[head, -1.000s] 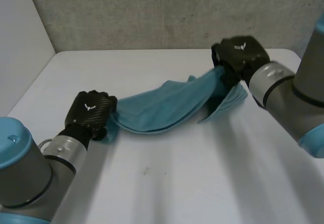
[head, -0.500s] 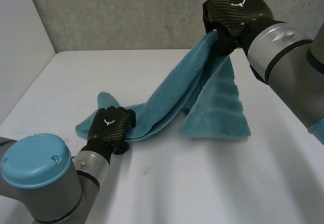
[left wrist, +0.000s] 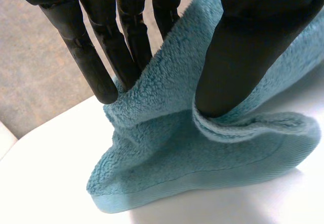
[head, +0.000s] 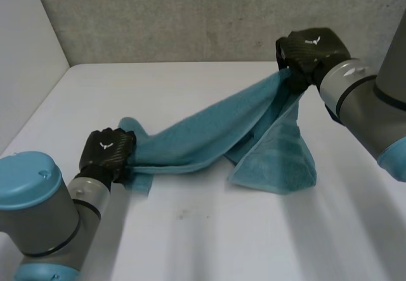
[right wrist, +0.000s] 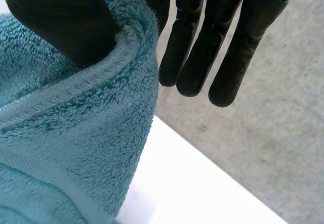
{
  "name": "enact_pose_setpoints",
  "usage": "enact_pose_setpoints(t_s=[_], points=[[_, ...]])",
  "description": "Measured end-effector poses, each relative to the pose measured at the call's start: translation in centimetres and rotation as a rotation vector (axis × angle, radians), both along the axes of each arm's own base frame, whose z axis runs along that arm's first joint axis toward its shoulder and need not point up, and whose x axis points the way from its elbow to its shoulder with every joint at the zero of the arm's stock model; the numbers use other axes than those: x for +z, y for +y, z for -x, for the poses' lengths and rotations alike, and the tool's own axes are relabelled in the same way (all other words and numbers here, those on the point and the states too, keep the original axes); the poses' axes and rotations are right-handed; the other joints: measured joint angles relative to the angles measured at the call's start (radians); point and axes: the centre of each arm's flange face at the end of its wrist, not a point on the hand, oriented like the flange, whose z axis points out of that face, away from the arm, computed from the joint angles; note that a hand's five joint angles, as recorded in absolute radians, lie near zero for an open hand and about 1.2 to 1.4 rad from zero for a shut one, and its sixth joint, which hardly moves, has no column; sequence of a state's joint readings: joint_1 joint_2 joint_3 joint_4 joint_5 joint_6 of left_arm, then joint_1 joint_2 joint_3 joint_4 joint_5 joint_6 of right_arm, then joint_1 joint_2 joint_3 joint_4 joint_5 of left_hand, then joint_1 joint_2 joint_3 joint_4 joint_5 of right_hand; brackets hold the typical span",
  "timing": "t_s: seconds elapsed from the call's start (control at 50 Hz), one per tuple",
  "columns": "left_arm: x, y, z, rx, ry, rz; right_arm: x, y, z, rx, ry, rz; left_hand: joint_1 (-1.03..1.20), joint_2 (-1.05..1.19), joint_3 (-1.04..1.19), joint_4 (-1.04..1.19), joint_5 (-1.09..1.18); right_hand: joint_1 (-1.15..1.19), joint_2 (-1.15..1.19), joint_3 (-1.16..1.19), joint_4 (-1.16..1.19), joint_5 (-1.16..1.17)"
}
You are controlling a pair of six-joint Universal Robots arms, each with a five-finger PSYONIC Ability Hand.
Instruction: Fold the laundry
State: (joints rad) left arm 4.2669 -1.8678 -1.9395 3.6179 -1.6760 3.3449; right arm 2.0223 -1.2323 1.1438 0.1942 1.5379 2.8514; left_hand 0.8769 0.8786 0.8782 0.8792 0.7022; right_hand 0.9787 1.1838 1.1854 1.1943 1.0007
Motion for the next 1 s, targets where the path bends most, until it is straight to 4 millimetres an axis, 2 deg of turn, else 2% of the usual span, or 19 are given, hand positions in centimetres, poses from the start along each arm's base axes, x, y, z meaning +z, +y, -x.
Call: enact_pose_setpoints(t_s=[0.22,0.32,0.34,0.44,0.54,0.58,0.62,0.68,0.7,0.78,0.84,0.86,0.9,0.92,1.0], points=[[2.1,3.7,0.8,-0.073,0.012,0.023,-2.5,-0.1,-0.1,0.003,0.024,-0.055,-0.022,-0.021,-0.021,-0.020,-0.017,0.000,0.000,0.000,0.000,0.000],[3.5,5.3,1.1,-0.107,0.031,0.048,-2.9,-0.2,-0.2,0.002,0.014,-0.066,-0.043,-0.045,-0.045,-0.047,-0.042,0.000,0.000,0.000,0.000,0.000],[4.2,6.1,1.3,-0.131,0.042,0.062,-2.9,-0.2,-0.2,0.001,0.002,-0.070,-0.076,-0.076,-0.074,-0.076,-0.073,0.000,0.000,0.000,0.000,0.000],[5.2,8.1,2.1,-0.192,0.061,0.080,-2.7,-0.2,-0.3,0.002,-0.020,-0.073,-0.070,-0.071,-0.072,-0.072,-0.071,0.000,0.000,0.000,0.000,0.000],[5.4,10.3,3.0,-0.266,0.067,0.057,-2.1,0.0,-0.4,0.006,-0.036,-0.059,-0.008,-0.010,-0.010,-0.011,-0.011,0.000,0.000,0.000,0.000,0.000],[5.0,11.3,3.4,-0.300,0.065,0.021,-1.2,0.3,-0.3,0.009,-0.047,-0.038,0.002,-0.001,-0.001,-0.001,-0.001,0.000,0.000,0.000,0.000,0.000],[4.8,11.5,3.5,-0.307,0.064,0.011,-1.0,0.3,-0.3,0.009,-0.049,-0.032,0.003,0.001,0.002,-0.001,0.000,0.000,0.000,0.000,0.000,0.000],[2.9,12.4,4.2,-0.336,0.039,-0.069,0.2,0.9,-0.2,0.015,-0.063,-0.002,-0.021,-0.021,-0.021,-0.021,-0.017,0.000,0.000,0.000,0.000,0.000],[2.9,12.4,4.2,-0.336,0.039,-0.069,0.2,0.9,-0.2,0.015,-0.063,-0.002,-0.021,-0.021,-0.021,-0.021,-0.017,0.000,0.000,0.000,0.000,0.000],[0.8,12.1,4.8,-0.327,0.002,-0.131,0.6,1.3,-0.2,0.020,-0.065,0.005,-0.101,-0.101,-0.100,-0.103,-0.099,0.000,0.000,0.000,0.000,0.000],[0.2,11.6,4.9,-0.314,-0.007,-0.140,0.6,1.5,-0.2,0.021,-0.064,0.003,-0.117,-0.120,-0.119,-0.122,-0.116,0.000,0.000,0.000,0.000,0.000],[-0.5,10.9,5.0,-0.290,-0.019,-0.149,0.5,1.6,-0.1,0.021,-0.061,-0.003,-0.179,-0.180,-0.179,-0.182,-0.178,0.000,0.000,0.000,0.000,0.000],[-0.7,10.6,5.1,-0.282,-0.020,-0.150,0.4,1.6,-0.1,0.021,-0.060,-0.005,-0.179,-0.180,-0.179,-0.182,-0.178,0.000,0.000,0.000,0.000,0.000],[-1.2,9.4,5.1,-0.250,-0.020,-0.145,0.2,1.7,-0.1,0.022,-0.057,-0.011,-0.217,-0.219,-0.218,-0.221,-0.219,0.000,0.000,0.000,0.000,0.000],[-1.4,7.3,5.1,-0.199,-0.002,-0.117,-0.2,1.8,-0.1,0.023,-0.051,-0.023,-0.242,-0.248,-0.246,-0.248,-0.247,0.000,0.000,0.000,0.000,0.000]])
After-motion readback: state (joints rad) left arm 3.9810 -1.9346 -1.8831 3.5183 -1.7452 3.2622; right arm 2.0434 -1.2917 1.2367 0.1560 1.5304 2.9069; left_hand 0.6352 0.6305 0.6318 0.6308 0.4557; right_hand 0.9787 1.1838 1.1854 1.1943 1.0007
